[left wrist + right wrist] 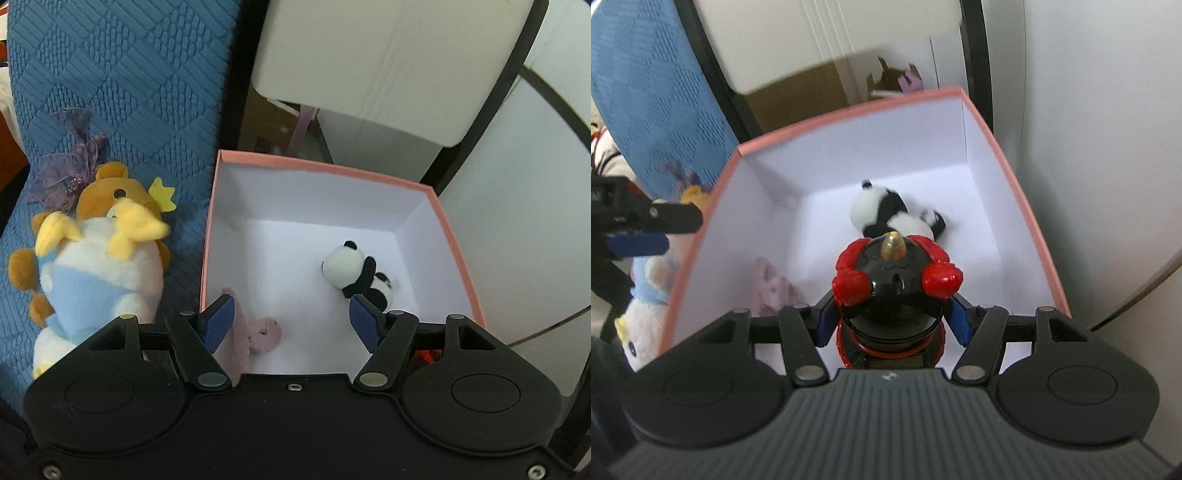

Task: Organize objects
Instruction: 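Open the right gripper to drop the devil figure into the box, then lift the white-blue bird plush with the left gripper toward the pink box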

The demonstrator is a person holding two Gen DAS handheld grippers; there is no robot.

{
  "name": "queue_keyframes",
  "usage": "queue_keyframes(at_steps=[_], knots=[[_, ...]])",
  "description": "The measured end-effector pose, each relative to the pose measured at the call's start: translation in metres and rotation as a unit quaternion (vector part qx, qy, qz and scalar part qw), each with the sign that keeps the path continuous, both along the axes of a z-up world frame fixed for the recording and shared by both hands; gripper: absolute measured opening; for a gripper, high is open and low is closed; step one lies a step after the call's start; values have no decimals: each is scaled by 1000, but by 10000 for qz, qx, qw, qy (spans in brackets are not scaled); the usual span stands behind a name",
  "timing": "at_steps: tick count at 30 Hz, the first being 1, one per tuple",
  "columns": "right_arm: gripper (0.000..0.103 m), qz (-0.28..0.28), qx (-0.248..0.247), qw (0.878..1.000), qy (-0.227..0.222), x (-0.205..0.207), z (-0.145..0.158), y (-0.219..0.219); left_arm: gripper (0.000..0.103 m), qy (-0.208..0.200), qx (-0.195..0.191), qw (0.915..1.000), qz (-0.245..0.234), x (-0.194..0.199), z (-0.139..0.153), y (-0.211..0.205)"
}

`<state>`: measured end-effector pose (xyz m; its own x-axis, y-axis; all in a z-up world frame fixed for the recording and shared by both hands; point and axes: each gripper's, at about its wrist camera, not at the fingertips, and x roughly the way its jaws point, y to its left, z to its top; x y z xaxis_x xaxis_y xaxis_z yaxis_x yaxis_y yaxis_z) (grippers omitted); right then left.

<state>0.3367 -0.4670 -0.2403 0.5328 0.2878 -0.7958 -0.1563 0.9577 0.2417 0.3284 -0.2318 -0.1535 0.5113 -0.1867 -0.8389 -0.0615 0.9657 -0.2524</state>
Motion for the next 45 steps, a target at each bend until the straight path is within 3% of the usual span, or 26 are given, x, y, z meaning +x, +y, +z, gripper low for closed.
queue_keyframes(at_steps=[9,13,33,45], knots=[[64,-66,1,9999,147,6,-8,0,68,53,-26,10000,-65,6,-1,-4],[70,-118,87,9999,35,6,3,-1,79,-3,-45,10000,-85,0,6,1],[70,-88,491,9960,-745,-55,111,49,80,-623,-277,9974,-217,-61,66,55],[70,21,448,9949,-905,-99,143,83,83,-1003,-359,9943,-71,-110,98,105]])
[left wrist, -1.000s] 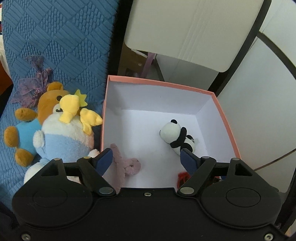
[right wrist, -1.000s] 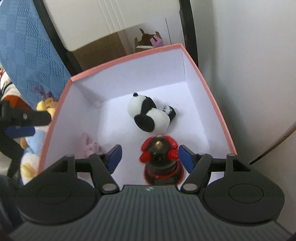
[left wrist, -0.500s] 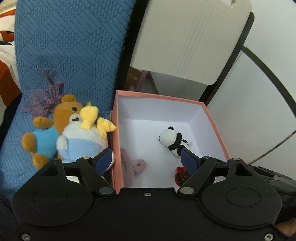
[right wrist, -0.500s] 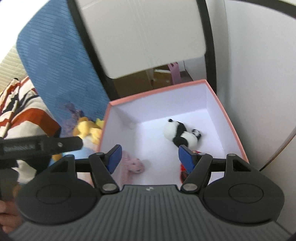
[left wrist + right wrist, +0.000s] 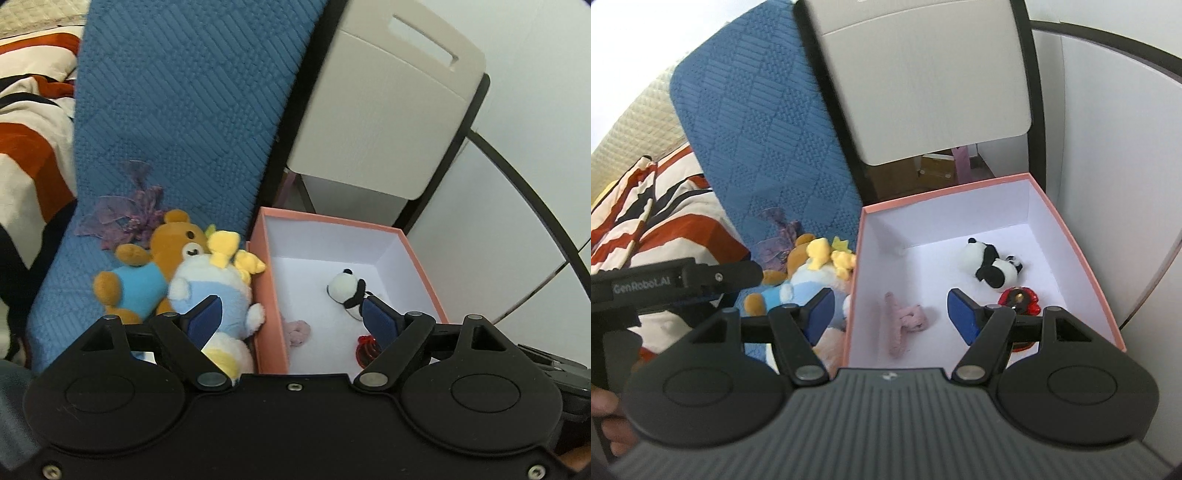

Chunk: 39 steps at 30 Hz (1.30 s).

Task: Organize objects
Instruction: 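Lift the white-blue bird plush with the left gripper toward the pink box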

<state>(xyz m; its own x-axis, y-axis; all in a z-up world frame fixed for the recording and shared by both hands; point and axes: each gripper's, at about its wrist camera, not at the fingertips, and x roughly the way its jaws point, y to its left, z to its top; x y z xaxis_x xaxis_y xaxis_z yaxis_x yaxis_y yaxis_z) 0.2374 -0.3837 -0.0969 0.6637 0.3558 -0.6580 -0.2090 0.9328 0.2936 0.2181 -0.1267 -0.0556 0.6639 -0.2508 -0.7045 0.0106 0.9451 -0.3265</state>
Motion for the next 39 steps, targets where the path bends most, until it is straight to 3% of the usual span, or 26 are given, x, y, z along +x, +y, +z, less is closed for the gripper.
queue_keyframes(at_steps=[6,11,13,15,26,35,39], knots=[[70,-32,25,10000,35,-7,-1,9,96,26,33,9999,158,-9,-2,25],[72,-85,85,9999,52,-6,-5,13,99,123,24,9997,229,-2,-19,41],[91,-104,121,9998,92,-3,-7,13,99,236,53,9994,262,4,-29,46],[96,-168,171,9996,132,0,-10,11,99,357,98,9988,322,11,-40,51],[96,-383,124,9982,439,23,-27,1,100,908,50,9955,250,63,-110,66],[96,-519,98,9963,673,48,-45,-1,100,1456,400,9884,-172,97,-161,55],[96,-495,114,9955,803,58,-55,1,100,1776,117,9837,-236,105,-184,58]])
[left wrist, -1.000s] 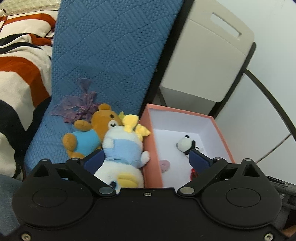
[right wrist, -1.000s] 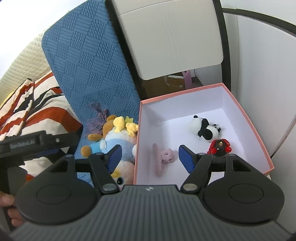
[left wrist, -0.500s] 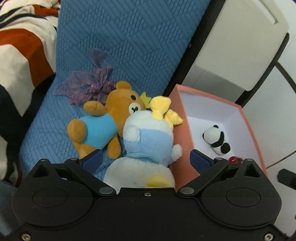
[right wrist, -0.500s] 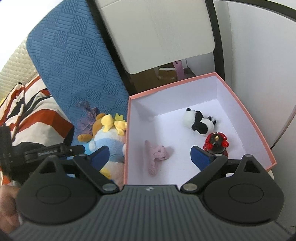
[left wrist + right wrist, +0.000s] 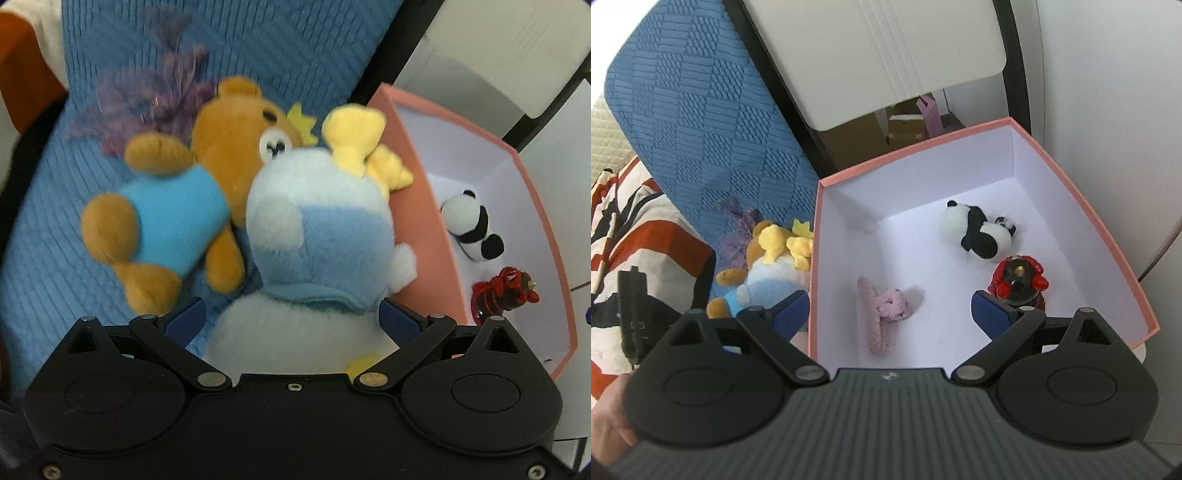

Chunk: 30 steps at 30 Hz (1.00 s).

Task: Organize objects
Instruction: 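Lift the white-blue bird plush with the left gripper toward the pink box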

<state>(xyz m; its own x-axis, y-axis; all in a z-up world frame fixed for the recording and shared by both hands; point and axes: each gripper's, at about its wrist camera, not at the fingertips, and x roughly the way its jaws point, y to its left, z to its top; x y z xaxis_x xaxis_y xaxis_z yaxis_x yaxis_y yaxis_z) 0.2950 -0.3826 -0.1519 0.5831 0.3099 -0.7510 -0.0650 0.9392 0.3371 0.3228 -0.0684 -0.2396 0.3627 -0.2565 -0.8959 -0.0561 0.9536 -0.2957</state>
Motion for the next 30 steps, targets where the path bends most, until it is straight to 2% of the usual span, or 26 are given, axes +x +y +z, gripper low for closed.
queue_keyframes(at_steps=[5,17,24,30], knots=[[96,68,13,9999,148,7,-11,3,101,156,-344,9993,28,5,-16,1],[96,103,43,9994,336,12,-23,7,103,332,-594,9977,23,10,-37,-9],[96,143,31,9995,288,7,-19,12,91,324,-584,9977,71,1,-27,-7],[96,257,71,9993,269,-3,-14,21,89,297,-439,9982,263,-13,-7,2]])
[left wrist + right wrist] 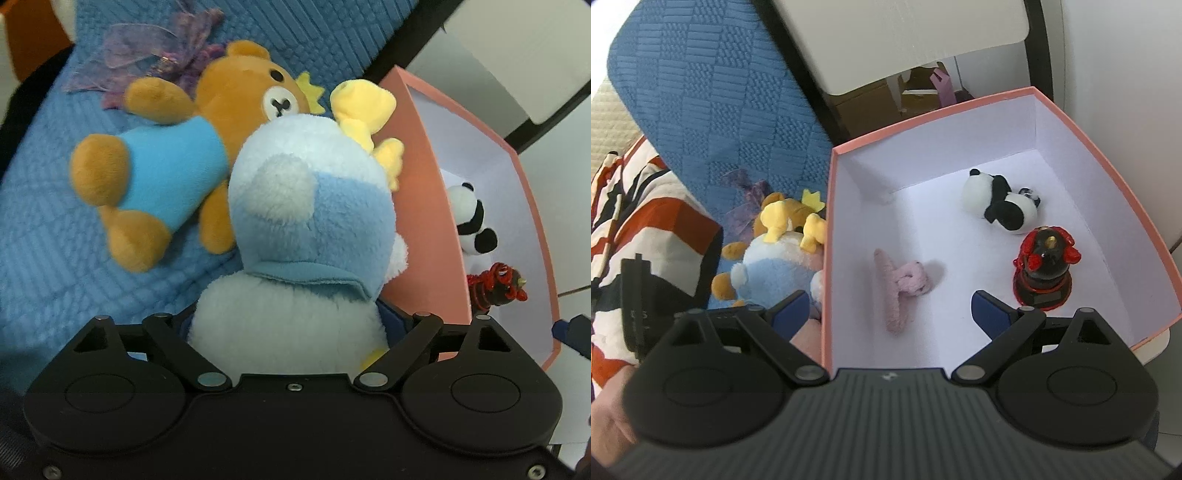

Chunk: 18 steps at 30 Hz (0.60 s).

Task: Organize objects
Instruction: 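Lift the white-blue bird plush with the left gripper toward the pink box, then lower the bird plush into the box and open the left gripper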

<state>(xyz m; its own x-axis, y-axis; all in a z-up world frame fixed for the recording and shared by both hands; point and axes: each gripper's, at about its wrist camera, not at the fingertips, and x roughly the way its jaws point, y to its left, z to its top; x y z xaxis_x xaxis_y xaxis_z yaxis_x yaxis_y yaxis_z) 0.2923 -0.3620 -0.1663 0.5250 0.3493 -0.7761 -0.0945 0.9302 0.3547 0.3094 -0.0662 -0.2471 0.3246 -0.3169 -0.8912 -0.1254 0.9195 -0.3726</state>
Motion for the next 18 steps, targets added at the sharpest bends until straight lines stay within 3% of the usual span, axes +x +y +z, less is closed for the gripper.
queue_keyframes(at_steps=[9,18], knots=[[96,158,-21,9997,-170,-19,14,5,89,-219,59,9990,383,-13,64,36],[96,100,-163,9989,-425,-32,30,-8,89,-651,292,9971,267,0,129,16]])
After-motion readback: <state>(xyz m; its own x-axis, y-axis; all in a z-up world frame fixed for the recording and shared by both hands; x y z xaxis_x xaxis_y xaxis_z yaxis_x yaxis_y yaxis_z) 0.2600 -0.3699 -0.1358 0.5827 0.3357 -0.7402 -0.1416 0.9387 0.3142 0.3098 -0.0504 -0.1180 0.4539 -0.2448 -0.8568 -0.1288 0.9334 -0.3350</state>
